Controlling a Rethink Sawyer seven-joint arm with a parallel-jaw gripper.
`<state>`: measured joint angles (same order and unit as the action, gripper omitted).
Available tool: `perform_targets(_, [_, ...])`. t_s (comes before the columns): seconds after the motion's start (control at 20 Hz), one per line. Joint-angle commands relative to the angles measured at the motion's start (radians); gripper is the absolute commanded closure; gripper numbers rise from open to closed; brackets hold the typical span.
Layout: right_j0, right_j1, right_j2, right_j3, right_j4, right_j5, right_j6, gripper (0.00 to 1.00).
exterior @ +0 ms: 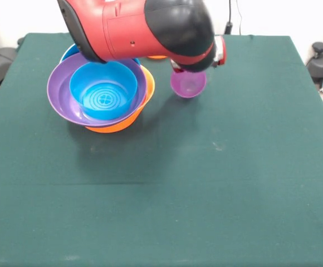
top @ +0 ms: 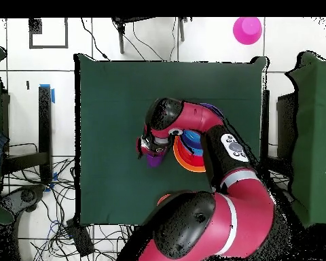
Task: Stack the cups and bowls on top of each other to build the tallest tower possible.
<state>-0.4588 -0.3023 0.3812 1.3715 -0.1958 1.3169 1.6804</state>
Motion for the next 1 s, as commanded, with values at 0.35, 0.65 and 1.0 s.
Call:
perform_targets(0.35, [-0.026, -0.005, 0.066, 0.005, -0.010, -0.229, -0.038, 0.00])
perform_targets(0.65, [-0.065, -0.007, 0.163, 0.034, -0.122, -0.509, -0.206, 0.00])
perform_targets(1.0, [-0.058, -0.041, 0.173, 0.027, -0.094, -0.453, -0.170, 0.00])
